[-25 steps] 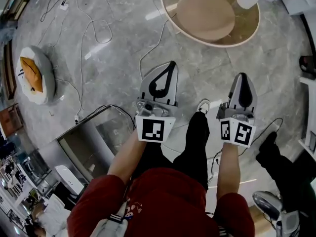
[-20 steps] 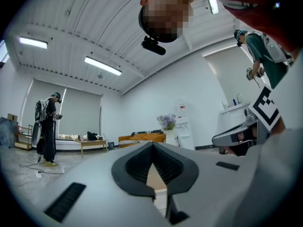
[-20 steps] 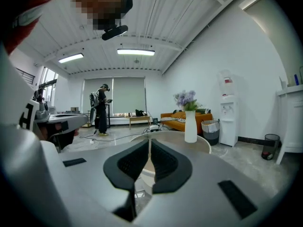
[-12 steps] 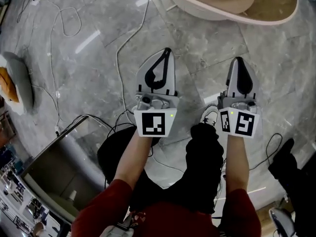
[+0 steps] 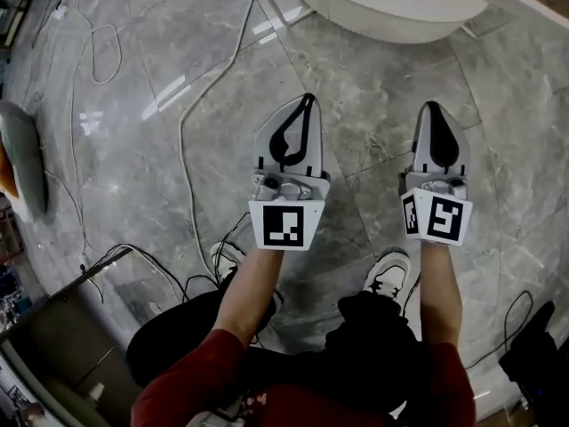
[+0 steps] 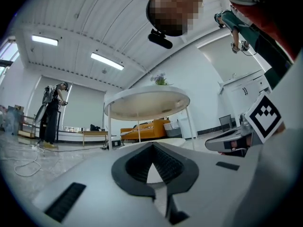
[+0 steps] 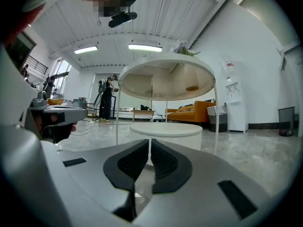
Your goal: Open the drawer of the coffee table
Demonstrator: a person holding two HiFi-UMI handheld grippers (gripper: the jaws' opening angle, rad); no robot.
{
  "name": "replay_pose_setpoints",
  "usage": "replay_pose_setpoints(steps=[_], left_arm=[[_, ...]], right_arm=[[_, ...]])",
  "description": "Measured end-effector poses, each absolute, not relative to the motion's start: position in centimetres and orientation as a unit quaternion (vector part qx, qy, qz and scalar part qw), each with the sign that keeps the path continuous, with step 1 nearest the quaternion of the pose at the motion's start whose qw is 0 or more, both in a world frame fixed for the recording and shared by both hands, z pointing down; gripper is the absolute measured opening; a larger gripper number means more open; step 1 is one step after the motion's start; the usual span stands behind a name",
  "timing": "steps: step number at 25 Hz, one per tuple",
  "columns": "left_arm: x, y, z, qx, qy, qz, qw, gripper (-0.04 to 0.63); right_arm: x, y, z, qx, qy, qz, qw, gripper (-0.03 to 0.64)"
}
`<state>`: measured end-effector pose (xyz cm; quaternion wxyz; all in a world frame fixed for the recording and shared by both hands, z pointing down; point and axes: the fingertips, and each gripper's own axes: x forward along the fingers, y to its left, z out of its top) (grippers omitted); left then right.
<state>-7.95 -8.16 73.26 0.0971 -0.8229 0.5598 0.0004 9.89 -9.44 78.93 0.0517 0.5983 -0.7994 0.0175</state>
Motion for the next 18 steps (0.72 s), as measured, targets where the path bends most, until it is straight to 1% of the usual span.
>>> replay_pose_setpoints(steps=[4, 8, 13, 18], left_arm=[[-7.3, -7.5, 77.1, -0.826, 0.56, -0.014, 0.072, 0.012], [-6.8, -6.9, 79.3, -0.823, 0.564, -0.032, 0.061, 0.012], [-6.1, -7.1, 79.9, -0.82, 0.567, -0.028, 0.069, 0.012], [-5.7, -7.0, 80.9, -0.821, 0.566, -0.043, 0.059, 0.012]], right_arm=[[10.7, -8.9, 82.7, 0.598, -0.798, 0.033, 0.058, 0.028], [10.8, -7.9, 84.2, 0.591, -0.803, 0.041, 0.067, 0.028], [10.8, -7.6, 85.1, 0.591, -0.803, 0.049, 0.062, 0.028], [11.0, -8.6, 86.2, 0.588, -0.804, 0.075, 0.05, 0.028]])
